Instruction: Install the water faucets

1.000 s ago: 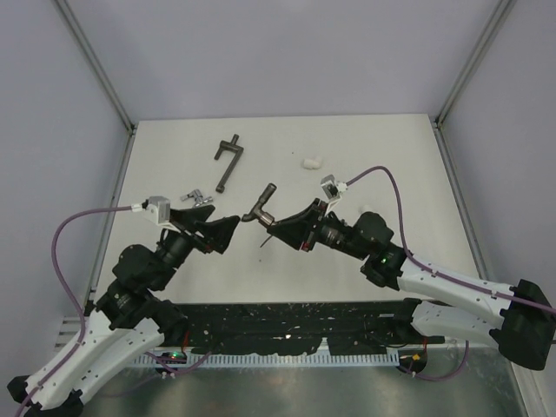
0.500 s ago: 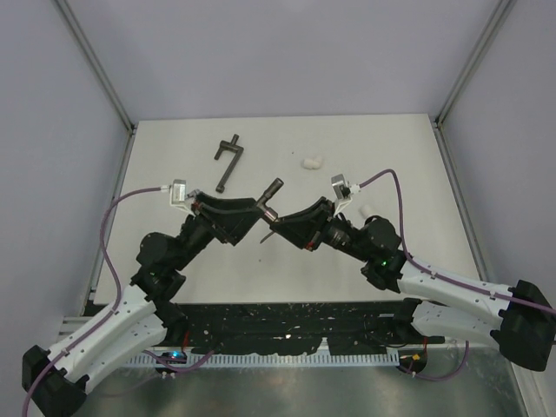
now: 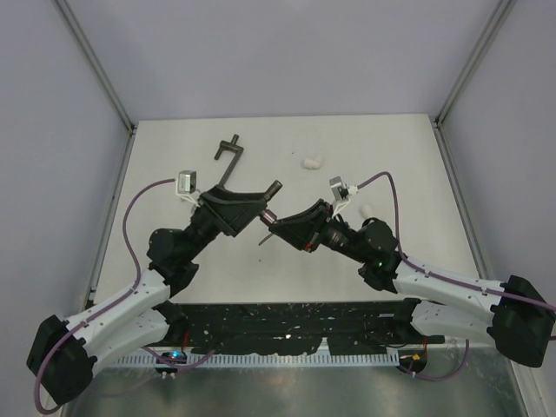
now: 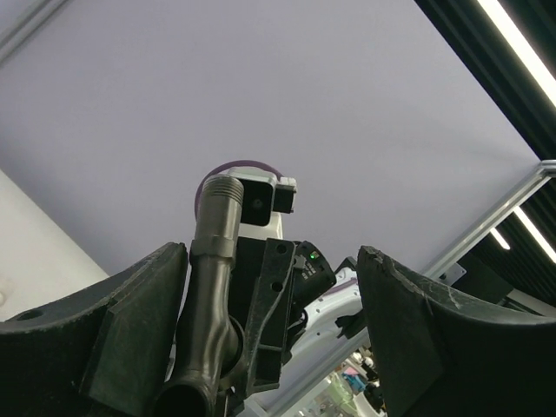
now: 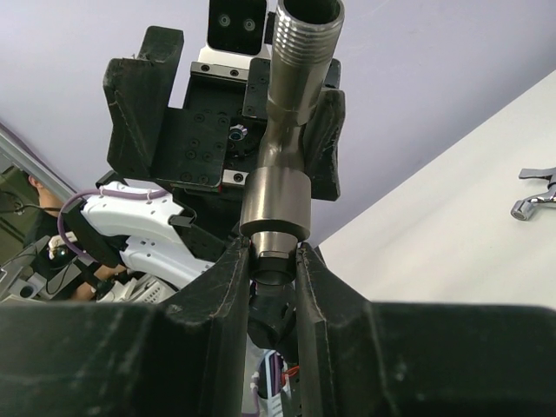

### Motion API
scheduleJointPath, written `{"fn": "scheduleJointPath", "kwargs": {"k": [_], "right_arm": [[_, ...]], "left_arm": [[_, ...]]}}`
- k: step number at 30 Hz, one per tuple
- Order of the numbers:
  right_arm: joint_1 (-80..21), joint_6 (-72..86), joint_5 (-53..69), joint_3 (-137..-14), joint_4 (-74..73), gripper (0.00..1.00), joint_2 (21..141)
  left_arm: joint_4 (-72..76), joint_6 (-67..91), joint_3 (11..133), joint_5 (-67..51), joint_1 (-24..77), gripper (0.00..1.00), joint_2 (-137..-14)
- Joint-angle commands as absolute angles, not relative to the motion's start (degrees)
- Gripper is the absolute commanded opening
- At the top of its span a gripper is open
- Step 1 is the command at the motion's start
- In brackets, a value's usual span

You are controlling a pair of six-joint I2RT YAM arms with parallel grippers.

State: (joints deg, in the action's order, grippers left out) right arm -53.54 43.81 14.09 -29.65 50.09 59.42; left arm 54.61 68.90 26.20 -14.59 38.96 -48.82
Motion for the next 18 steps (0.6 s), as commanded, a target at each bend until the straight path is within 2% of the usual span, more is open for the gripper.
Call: {"fn": "scheduleJointPath", "kwargs": {"k": [1, 8, 14, 18], "right_arm": [[-53.61, 44.21, 12.57, -29.88, 56.86, 0.05, 59.15], [-53.7, 44.21, 10.11, -29.27, 56.69, 0.05, 58.71], [-53.61, 43.68, 8.26, -28.48, 56.25, 0.05, 57.66], [-53.7, 43.68, 7.47, -27.69, 56.07, 0.05, 57.57]], "left_arm": [[61.17, 71.54, 27.51, -15.82, 39.02, 0.81, -49.48], [61.26, 72.16, 26.63, -14.33, 40.52, 0.8, -50.89], [63.01, 72.86, 26.37, -13.45, 41.04, 0.62, -52.03], [63.1, 72.86, 26.1, -13.27, 41.13, 0.45, -52.12]]}}
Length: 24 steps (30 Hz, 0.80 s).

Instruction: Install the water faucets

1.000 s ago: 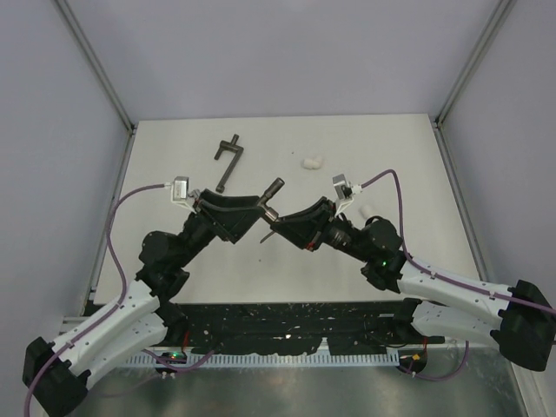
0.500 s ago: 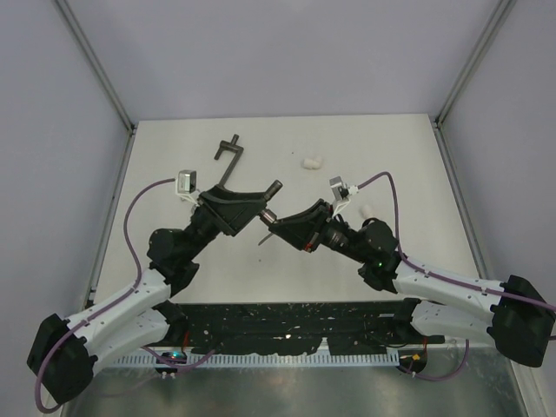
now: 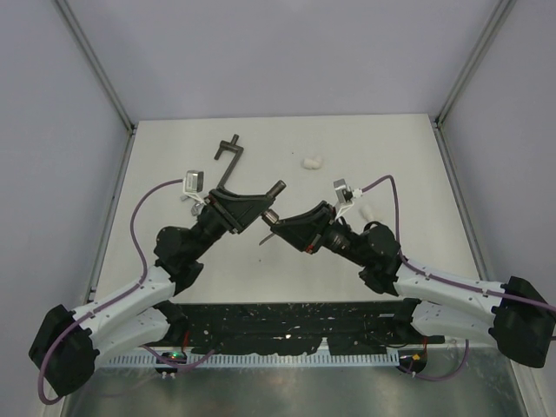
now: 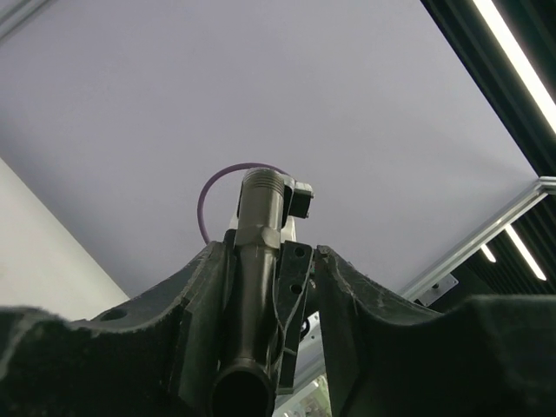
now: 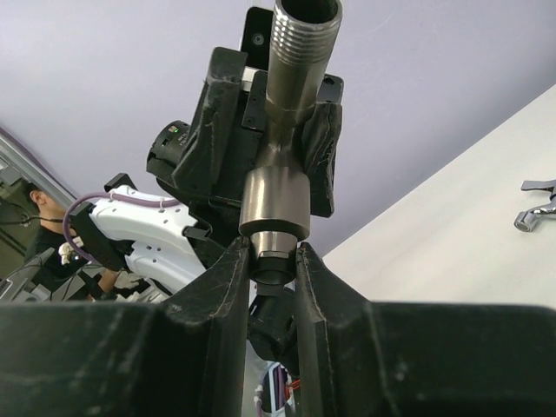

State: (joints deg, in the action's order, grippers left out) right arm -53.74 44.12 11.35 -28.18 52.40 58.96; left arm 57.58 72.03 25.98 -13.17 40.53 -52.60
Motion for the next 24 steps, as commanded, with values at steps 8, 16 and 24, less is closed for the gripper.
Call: {"fn": "scheduleJointPath", "kwargs": {"k": [8, 16, 24], "right_arm": [[-53.7, 42.98, 7.56, -27.6, 55.37, 0.08, 58.8], [-53.09, 32.1, 1.78, -32.6, 29.57, 0.94, 53.36], [-42.56, 20.83, 5.42, -41.57, -5.23, 0.96, 52.9]], "left_arm": [[62.93, 73.04, 25.14, -12.22, 41.05, 0.0, -51.16], [50.03, 74.71, 23.03, -20.71, 27.98, 0.0, -46.5], [27.44, 67.68, 27.59, -45.41, 8.64, 0.0, -46.93]]}}
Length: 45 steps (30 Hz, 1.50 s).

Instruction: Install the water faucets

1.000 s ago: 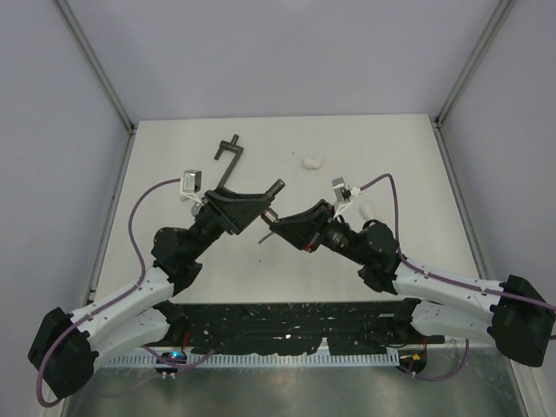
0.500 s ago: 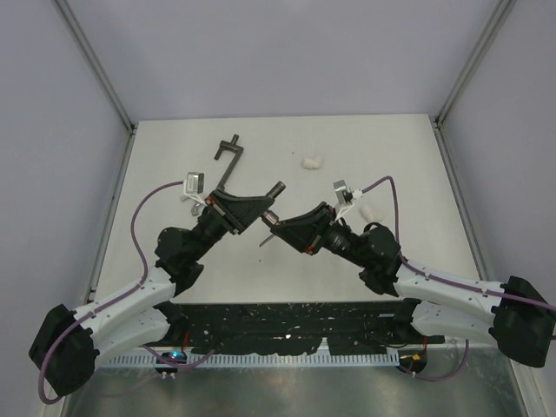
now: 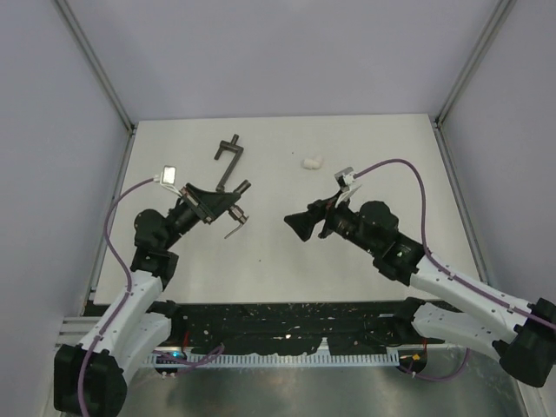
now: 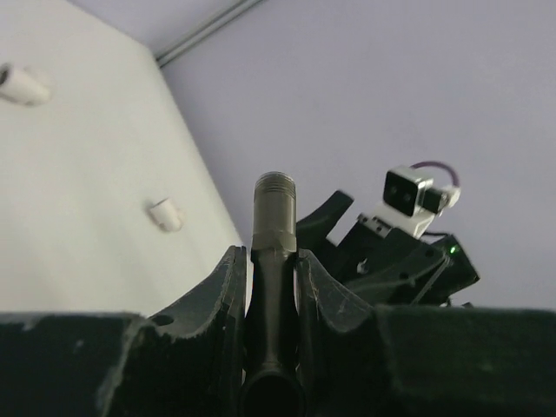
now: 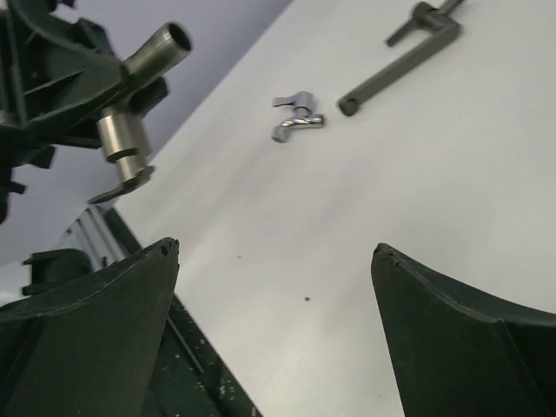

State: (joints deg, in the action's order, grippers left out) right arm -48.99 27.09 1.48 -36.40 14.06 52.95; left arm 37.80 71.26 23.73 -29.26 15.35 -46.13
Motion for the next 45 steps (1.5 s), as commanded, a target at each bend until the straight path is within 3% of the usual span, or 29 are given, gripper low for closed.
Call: {"fn": "scheduleJointPath", "kwargs": {"k": [1, 6, 9, 14, 19, 26, 35, 45], "right_arm": [[-38.36, 21.0, 8.84, -42.01, -6.32, 0.96, 53.08], [-25.24, 21.27, 13.19, -42.53, -14.12, 0.96, 54.39], [-18.83, 18.29, 8.47, -46.47, -20.46, 0.96, 59.13], [-12.24, 15.56, 2.2, -50.45, -26.1, 0.96, 66.17], [-6.86, 19.94, 2.11, -49.66, -24.44, 1.0, 72.06], [-2.99, 23.03, 0.53, -48.69, -20.66, 0.97, 78.04], [-2.81, 13.63, 1.23, -53.96, -20.04, 1.0, 88.94], [-7.46, 7.04, 0.18, -59.41, -21.62, 0.74, 97.11]], "left_arm": [[25.25, 66.89, 28.12, -47.88, 6.35, 0.0, -47.63], [0.23, 47.95, 35.75, -55.28, 0.27, 0.0, -49.75], [-17.44, 34.15, 41.55, -50.83, 0.26, 0.0, -49.4], [-31.18, 20.68, 48.76, -43.69, 0.26, 0.0, -47.9], [-32.34, 15.83, 47.82, -39.47, 0.26, 0.0, -47.99], [-32.87, 13.8, 45.53, -37.79, 0.26, 0.0, -47.72], [-32.26, 13.97, 44.39, -39.29, 0.26, 0.0, -47.9], [-32.34, 12.83, 43.33, -38.32, 0.26, 0.0, -45.18]]}}
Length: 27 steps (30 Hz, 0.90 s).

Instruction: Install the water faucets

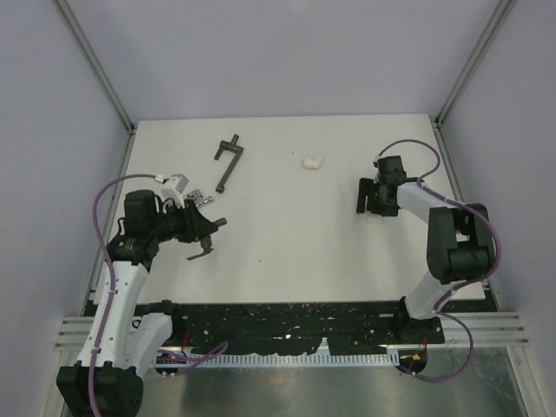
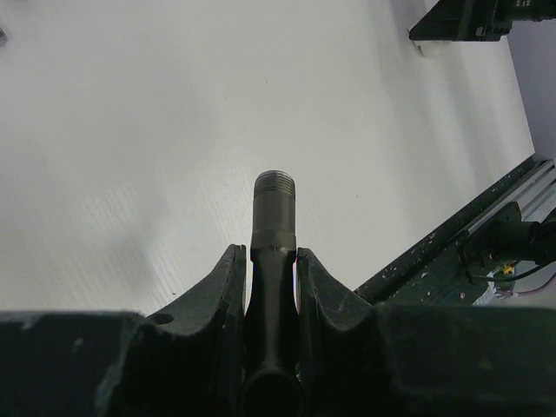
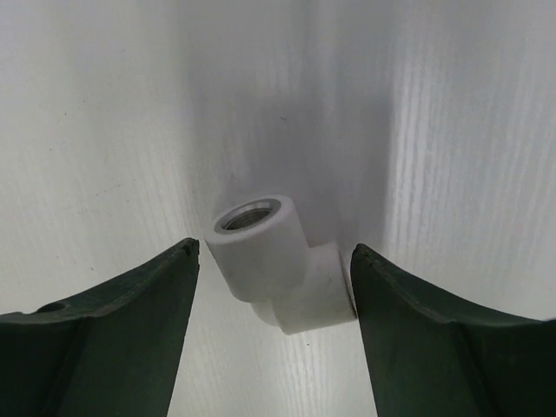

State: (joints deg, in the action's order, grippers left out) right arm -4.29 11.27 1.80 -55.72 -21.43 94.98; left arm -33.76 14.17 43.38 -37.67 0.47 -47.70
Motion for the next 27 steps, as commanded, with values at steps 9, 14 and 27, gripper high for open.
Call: {"fn": "scheduleJointPath", "kwargs": {"k": [9, 14, 27], "right_arm": [[-26.35, -7.9, -2.99, -62.22, -26.36, 0.38, 98.26], [-40.58, -17.03, 1.12, -66.08, -29.17, 0.37, 99.31], [-51.15, -28.65, 3.88, -72.69, -34.89, 0.62, 107.75]], "left_arm": [[-30.85, 12.48, 42.36, -41.04, 0.26, 0.0, -42.98], [-28.83, 13.01, 41.84, -45.26, 0.26, 0.0, -43.51], [-28.39, 12.39, 41.75, -46.49, 0.53, 0.0, -45.09]]}}
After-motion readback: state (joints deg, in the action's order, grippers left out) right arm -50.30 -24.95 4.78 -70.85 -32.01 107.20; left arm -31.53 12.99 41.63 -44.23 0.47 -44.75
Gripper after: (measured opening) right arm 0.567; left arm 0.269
